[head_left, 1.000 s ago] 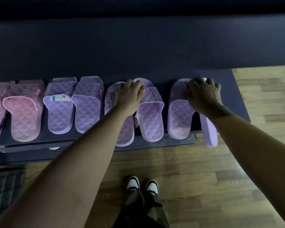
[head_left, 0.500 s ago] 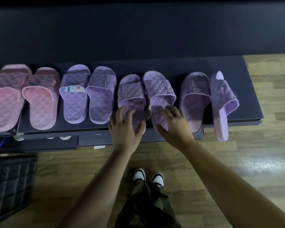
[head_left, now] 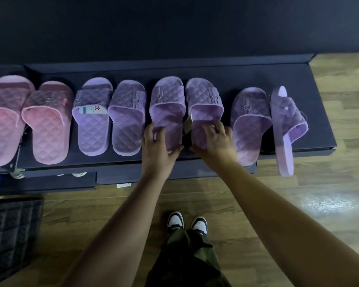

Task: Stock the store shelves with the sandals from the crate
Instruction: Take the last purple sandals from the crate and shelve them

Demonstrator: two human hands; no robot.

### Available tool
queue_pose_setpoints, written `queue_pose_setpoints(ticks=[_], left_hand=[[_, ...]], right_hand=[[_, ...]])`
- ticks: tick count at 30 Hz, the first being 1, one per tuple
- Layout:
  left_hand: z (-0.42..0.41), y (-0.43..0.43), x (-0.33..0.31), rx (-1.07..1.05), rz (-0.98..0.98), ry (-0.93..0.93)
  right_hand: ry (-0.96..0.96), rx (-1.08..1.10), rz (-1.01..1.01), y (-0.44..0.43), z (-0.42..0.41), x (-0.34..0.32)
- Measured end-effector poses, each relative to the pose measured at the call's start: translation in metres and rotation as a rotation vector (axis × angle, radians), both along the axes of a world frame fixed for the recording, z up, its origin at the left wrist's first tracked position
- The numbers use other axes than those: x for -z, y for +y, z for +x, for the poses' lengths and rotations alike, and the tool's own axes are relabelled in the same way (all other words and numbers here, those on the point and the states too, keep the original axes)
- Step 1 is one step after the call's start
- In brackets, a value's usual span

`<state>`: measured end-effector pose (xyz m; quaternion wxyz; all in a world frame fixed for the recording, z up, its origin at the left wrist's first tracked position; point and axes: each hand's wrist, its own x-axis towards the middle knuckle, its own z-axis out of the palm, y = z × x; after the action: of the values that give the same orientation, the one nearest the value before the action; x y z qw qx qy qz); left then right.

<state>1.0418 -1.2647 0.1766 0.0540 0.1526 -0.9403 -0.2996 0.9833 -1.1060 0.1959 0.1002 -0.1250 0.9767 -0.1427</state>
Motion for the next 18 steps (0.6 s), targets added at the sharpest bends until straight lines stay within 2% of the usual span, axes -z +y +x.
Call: queue_pose_setpoints(ticks=[4, 8, 10, 13, 15, 18], left_hand=[[-0.013, -0.008, 0.002, 0.023, -0.022, -0.017], [-0.015, -0.003, -0.002, 0.022, -0.136, -0.069], [-0.012, 0.008, -0.007, -0.007, -0.18, -0.029], [-0.01, 0.038, -0.019, -0.003, -0.149, 0.15], [-0.011, 0.067, -0.025, 0.071, -0.086, 0.207], [-0.014, 0.113, -0.028, 0.176, -0.012, 0.213]], right_hand=[[-0.038, -0.025, -0.01, -0.011, -0.012, -0.001], [-0.055, -0.079, -0.074, -0.001, -0.011, -0.007], [0.019, -0.057, -0.192, 0.014, -0.007, -0.018], [0.249, 0.043, -0.381, 0.05, 0.0, -0.039], [0.347, 0.113, -0.407, 0.081, 0.003, -0.051], [0.378, 0.291, -0.432, 0.132, 0.008, -0.055]])
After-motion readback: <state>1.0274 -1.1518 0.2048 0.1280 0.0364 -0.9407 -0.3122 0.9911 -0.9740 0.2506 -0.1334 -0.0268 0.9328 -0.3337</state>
